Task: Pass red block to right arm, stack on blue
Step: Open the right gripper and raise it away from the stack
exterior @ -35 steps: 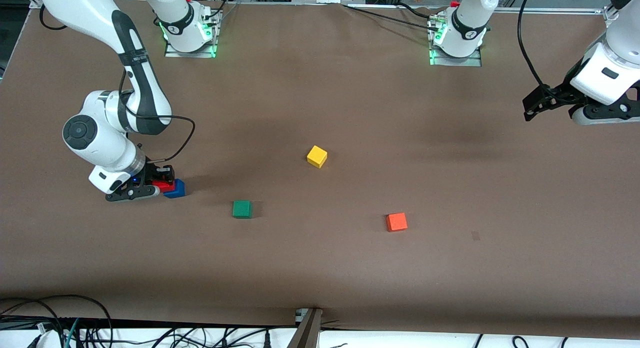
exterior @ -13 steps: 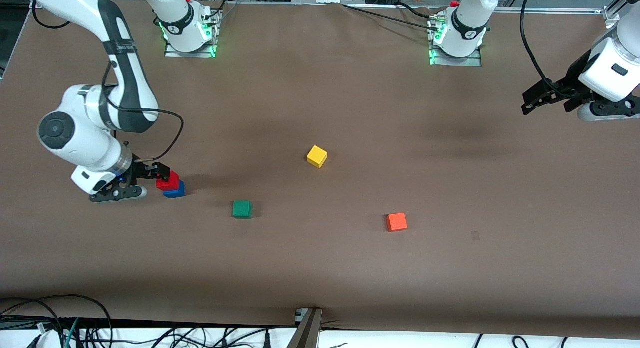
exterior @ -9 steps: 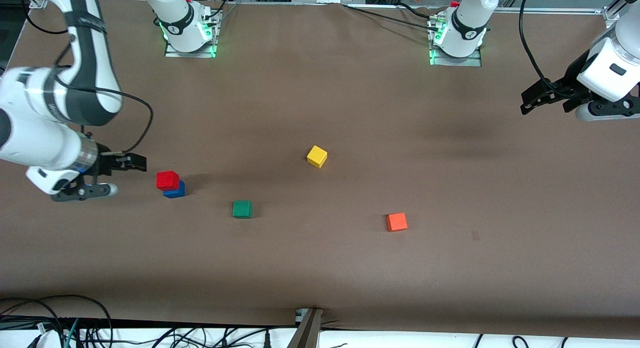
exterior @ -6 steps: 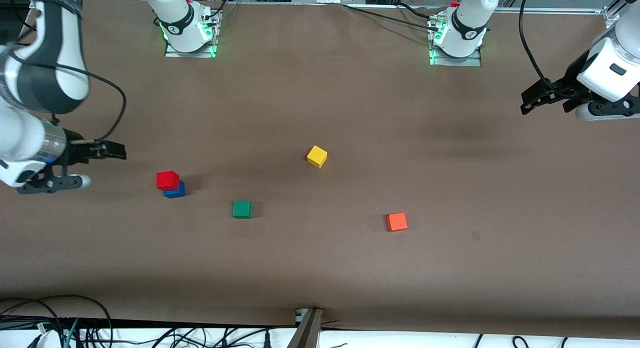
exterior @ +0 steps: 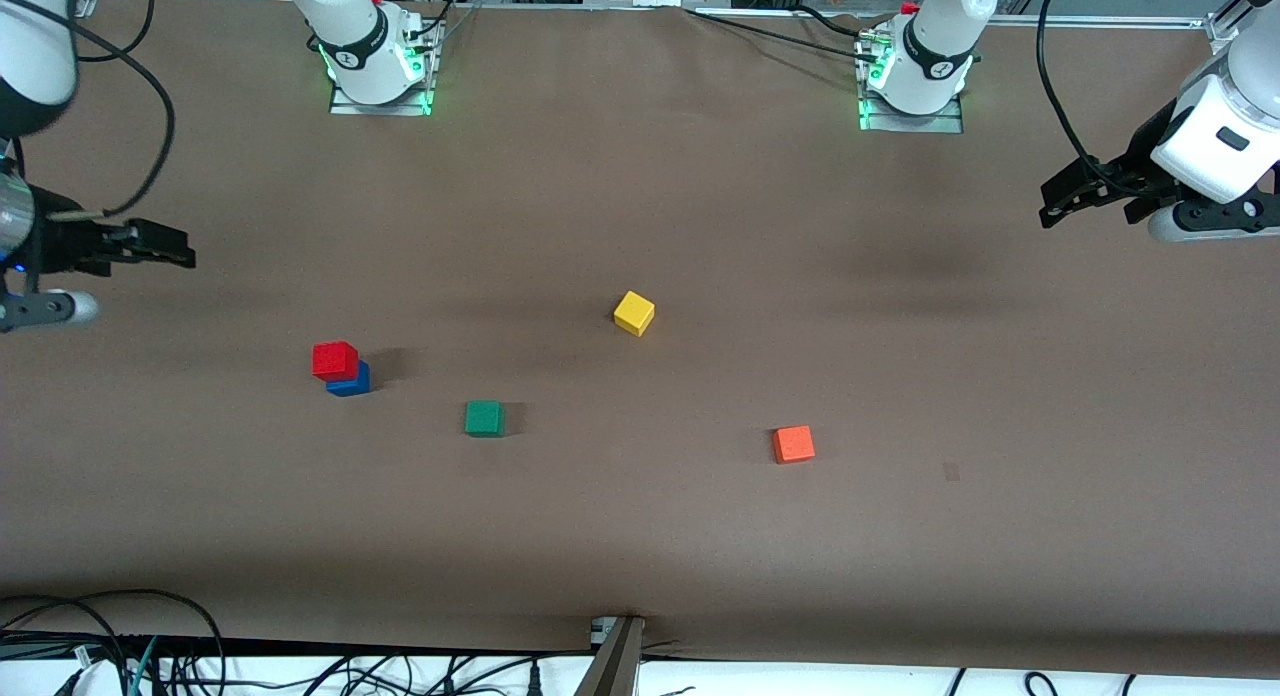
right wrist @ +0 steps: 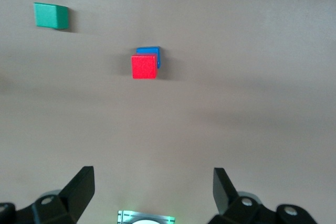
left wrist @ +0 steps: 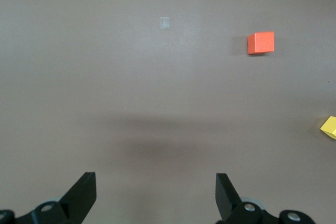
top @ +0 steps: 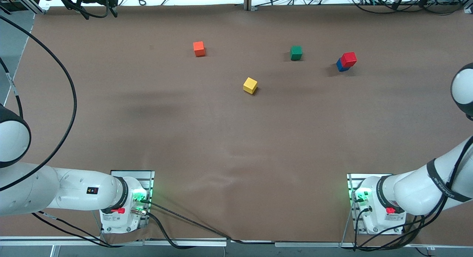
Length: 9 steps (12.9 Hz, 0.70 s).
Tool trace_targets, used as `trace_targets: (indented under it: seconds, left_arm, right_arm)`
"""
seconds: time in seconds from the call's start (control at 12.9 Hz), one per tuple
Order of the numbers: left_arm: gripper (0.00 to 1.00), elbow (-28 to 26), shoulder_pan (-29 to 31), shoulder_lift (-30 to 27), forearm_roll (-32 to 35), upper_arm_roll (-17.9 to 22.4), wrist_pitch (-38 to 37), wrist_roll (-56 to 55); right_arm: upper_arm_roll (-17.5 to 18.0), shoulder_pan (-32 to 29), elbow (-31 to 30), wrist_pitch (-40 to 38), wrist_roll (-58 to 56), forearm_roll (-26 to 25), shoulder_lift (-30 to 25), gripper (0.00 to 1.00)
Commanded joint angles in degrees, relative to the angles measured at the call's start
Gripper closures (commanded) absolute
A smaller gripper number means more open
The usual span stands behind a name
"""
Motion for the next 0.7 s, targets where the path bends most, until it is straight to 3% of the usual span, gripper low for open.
trace_targets:
  seconds: [0.0,0.23,0.62]
  left_arm:
    - [0.00,2.0,-0.1,0.9,-0.7,0.0,-1.5,-0.4]
    - [0.00,2.0,-0.1,0.9,-0.7,0.0,-1.7,-0.4]
    - [0.00,2.0,0.0,0.8,-0.7,0.0,-1.9,-0.4]
  right_arm:
    - [8.6,-6.2,-8.0,0.0,-0.1,-2.3,-8.6,0.00]
    - [9.6,-7.8,-8.0,1.0,-0.1,-6.8,-12.5,0.00]
    - [10.7,-10.0,-9.5,0.1,-0.4,-6.9,-13.8,0.00]
